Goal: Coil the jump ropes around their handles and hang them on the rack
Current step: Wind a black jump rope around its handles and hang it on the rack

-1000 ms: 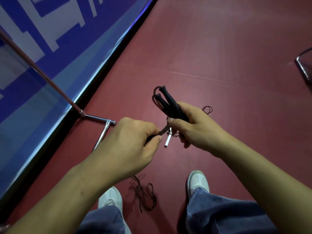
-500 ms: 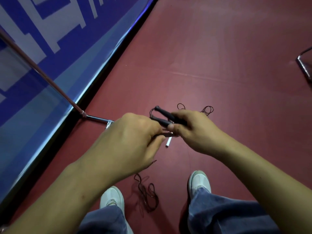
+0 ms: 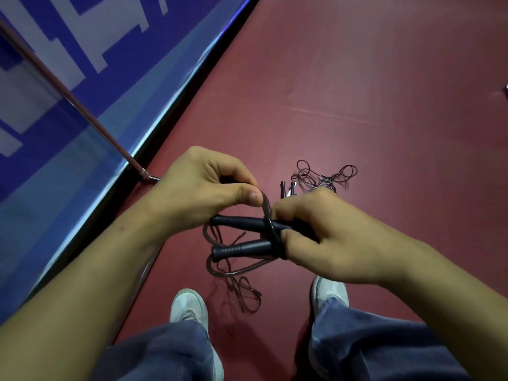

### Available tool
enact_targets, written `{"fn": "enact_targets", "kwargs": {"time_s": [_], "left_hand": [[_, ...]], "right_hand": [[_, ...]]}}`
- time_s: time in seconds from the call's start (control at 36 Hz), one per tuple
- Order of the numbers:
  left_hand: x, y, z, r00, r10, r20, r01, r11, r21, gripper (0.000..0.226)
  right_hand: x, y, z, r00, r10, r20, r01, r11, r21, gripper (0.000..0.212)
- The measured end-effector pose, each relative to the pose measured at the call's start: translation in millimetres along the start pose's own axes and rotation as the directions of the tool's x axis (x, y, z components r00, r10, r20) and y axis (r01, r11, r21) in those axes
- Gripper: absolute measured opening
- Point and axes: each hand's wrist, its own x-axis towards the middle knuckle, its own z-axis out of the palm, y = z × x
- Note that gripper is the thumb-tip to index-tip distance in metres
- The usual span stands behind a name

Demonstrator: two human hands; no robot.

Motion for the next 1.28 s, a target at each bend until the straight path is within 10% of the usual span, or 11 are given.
{"fn": "enact_targets", "kwargs": {"time_s": [0.36, 0.53, 0.69, 1.28], "left_hand": [[8, -26, 11, 0.949, -0.282, 0.141, 0.315, 0.825, -0.469, 0.043], [4, -18, 11, 0.974, -0.093, 0.205, 0.18, 0.872, -0.456, 0.107], [1, -13, 24, 0.943, 0.071, 0.325, 0.092, 0.883, -0.46, 0.088], [4, -4, 38, 0.974, -0.224, 0.006, 0.2, 0.856, -0.476, 0.063]], "right_hand": [[10, 19, -1, 0.985, 0.125, -0.122, -0.098, 0.974, 0.206, 0.051], [10, 24, -8, 0.974, 0.048, -0.219, 0.031, 0.938, 0.345, 0.054], [10, 24, -7, 0.963, 0.029, -0.27, 0.09, 0.904, 0.419, 0.035], [16, 38, -7, 0.969, 0.073, -0.237, 0.005, 0.949, 0.315, 0.025]]}}
